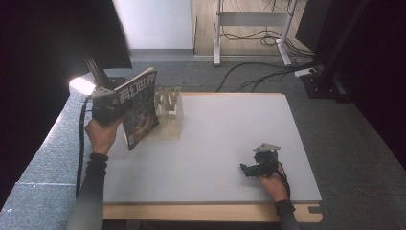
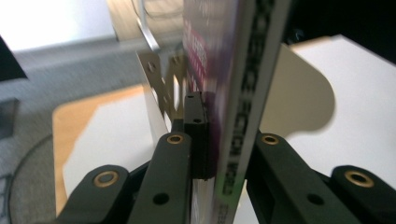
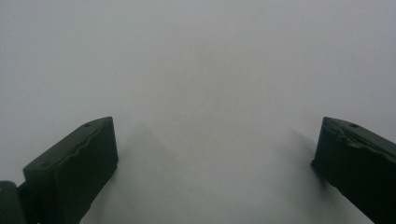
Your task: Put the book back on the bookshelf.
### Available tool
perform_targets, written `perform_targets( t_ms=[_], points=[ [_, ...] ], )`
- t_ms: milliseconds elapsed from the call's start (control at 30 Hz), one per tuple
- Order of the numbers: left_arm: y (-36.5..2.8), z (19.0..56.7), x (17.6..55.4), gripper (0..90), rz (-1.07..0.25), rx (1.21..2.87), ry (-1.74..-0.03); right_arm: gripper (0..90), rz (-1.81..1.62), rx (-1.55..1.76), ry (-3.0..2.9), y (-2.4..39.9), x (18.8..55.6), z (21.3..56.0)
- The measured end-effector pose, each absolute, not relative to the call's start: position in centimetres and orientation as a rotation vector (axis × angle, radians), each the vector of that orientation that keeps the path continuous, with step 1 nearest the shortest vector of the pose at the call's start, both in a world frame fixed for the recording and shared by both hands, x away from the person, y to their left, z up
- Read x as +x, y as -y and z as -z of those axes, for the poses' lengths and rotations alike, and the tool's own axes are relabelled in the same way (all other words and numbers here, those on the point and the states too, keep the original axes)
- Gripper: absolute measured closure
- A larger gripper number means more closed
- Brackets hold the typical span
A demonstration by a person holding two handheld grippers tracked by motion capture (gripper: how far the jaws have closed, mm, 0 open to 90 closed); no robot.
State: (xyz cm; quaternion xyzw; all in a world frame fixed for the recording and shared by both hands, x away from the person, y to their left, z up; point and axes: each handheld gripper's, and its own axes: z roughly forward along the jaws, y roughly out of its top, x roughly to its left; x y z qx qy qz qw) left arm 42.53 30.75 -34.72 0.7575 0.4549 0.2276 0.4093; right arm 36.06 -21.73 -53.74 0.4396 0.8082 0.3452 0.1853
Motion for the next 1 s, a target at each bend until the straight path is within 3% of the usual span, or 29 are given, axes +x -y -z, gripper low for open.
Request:
perform_targets(
  t_ms=[333,633,1000],
  points=[
    [-31.6,34.2,41.6,81.1,-0.402,2.089,-1.190,0.0,-0.973,1.241,-2.277,21.7,36.1,53.7],
    [-31.1,35.1,42.2,82.9,-0.588,1.936,-1.171,0.0,-0.974,1.243,-2.277,21.7,36.1,53.7],
    [-30.0,36.3,43.7,82.5,-0.609,1.840,-1.171,0.0,-0.974,1.242,-2.281,21.8,36.1,53.7]
  ],
)
